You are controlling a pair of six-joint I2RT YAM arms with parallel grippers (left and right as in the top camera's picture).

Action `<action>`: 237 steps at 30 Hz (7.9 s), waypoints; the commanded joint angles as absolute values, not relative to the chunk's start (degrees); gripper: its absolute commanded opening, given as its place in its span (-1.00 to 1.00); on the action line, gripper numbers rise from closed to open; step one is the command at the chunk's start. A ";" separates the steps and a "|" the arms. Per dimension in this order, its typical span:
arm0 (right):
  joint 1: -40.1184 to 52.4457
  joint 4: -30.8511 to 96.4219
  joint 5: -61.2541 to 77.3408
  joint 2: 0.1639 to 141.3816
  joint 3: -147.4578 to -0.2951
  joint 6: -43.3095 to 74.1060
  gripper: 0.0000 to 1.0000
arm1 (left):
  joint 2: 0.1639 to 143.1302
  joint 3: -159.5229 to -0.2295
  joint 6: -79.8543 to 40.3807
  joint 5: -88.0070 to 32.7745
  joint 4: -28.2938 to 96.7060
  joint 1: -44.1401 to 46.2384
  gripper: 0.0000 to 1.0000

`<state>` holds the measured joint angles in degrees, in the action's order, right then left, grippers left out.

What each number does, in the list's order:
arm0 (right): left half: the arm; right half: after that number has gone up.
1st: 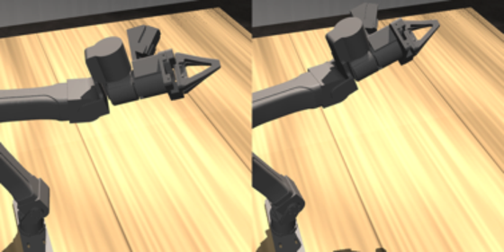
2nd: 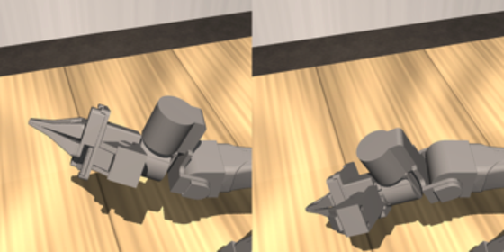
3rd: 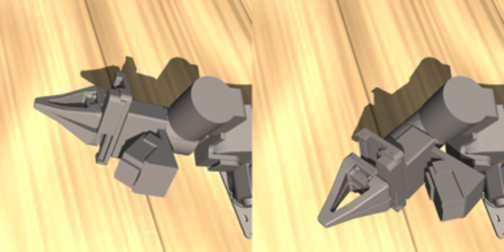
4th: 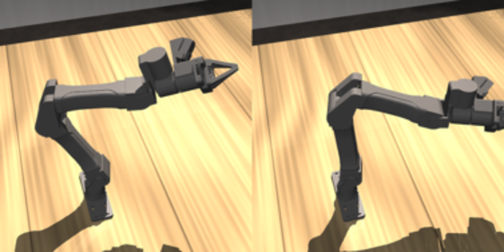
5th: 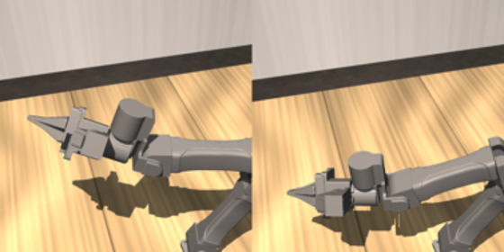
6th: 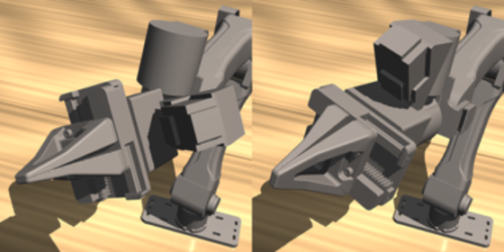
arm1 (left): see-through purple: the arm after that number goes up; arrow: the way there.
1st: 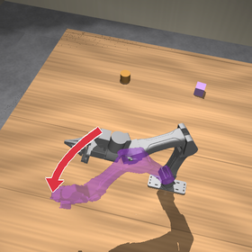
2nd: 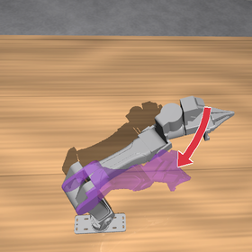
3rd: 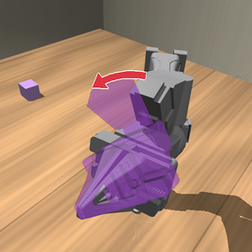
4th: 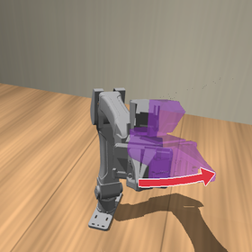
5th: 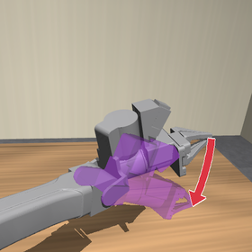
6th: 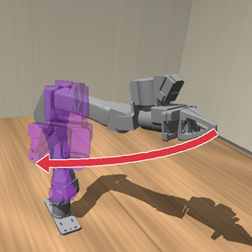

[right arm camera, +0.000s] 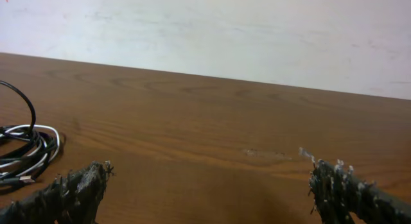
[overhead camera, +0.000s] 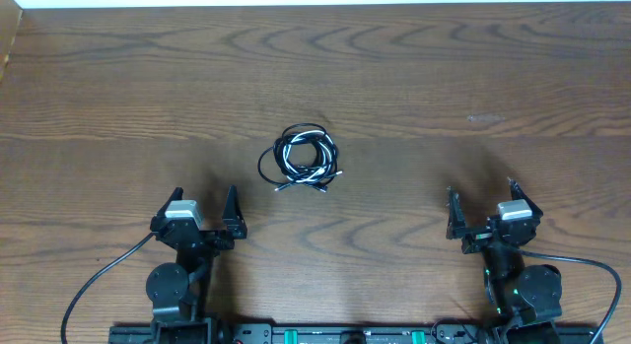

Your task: Untangle cables

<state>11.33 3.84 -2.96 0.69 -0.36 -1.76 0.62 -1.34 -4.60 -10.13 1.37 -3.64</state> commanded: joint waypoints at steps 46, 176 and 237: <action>11.73 4.08 -2.81 0.43 -0.32 -2.26 0.99 | 0.30 -2.74 -4.25 -9.34 -32.60 -3.46 0.96; 11.73 4.08 -2.83 0.82 -0.32 -2.26 0.98 | 35.16 -60.36 -10.04 -18.61 29.80 -3.44 0.96; 11.73 4.08 -2.83 0.82 -0.32 -2.26 0.99 | 107.61 -63.51 2.15 -33.87 27.24 1.37 -0.13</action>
<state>11.33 3.84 -2.76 0.91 -0.36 -1.93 107.15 -63.09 0.95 -33.15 27.44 1.48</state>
